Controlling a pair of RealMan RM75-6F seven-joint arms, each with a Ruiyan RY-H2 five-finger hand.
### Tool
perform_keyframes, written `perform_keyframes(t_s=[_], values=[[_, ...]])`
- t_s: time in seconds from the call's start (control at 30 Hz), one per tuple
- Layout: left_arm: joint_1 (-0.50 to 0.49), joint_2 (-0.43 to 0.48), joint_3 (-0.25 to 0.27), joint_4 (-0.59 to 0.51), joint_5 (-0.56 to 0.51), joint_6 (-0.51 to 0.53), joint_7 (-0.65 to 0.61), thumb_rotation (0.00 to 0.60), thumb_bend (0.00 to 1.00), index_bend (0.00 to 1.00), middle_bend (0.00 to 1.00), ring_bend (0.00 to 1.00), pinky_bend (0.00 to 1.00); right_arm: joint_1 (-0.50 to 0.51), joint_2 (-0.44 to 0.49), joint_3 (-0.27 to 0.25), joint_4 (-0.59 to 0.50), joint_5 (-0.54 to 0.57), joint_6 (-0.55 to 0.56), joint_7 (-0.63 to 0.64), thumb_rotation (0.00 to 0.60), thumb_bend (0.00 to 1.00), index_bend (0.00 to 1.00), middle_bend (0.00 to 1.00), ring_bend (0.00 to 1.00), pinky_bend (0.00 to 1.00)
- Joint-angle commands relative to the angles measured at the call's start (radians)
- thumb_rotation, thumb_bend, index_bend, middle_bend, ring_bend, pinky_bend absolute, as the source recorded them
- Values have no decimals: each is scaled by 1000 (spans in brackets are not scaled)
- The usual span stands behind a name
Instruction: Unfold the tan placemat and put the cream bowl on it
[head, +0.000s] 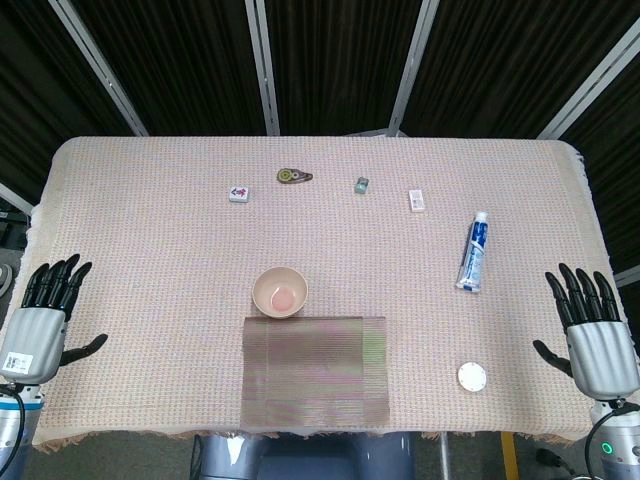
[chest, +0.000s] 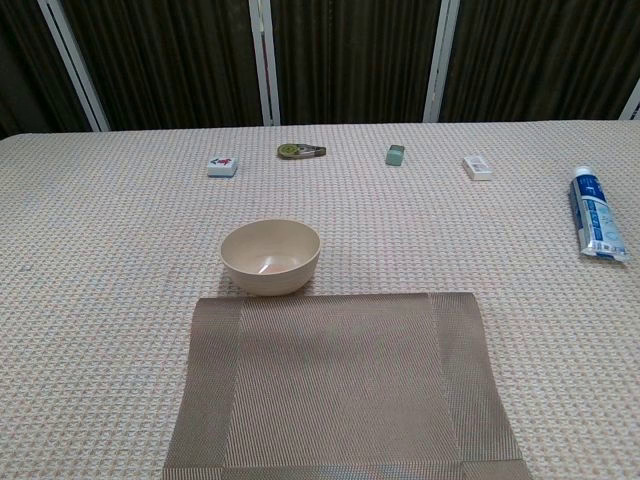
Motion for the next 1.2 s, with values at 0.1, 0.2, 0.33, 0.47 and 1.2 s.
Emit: perform_keyframes(t_s=[0.1, 0.2, 0.33, 0.47, 1.2], values=[[-2, -11, 5, 12, 2, -9, -1, 600, 0, 0, 0, 0, 0, -5, 0, 8, 4, 3, -10, 6, 600, 0, 0, 0, 0, 0], [-23, -29, 5, 25, -1, -47, 3, 600, 0, 0, 0, 0, 0, -8, 1, 14, 7, 2, -12, 10, 600, 0, 0, 0, 0, 0], [-108, -62, -4, 55, 8, -177, 2, 600, 0, 0, 0, 0, 0, -10, 4, 25, 3, 8, -25, 13, 600, 0, 0, 0, 0, 0], [-239, -105, -37, 106, 28, -338, -16, 600, 59, 6, 0, 0, 0, -5, 6, 40, 11, 32, -58, 26, 600, 0, 0, 0, 0, 0], [-562, -438, -46, 508, 62, -626, -236, 600, 346, 397, 0, 0, 0, -7, -2, 103, 58, 127, -147, 44, 600, 0, 0, 0, 0, 0]])
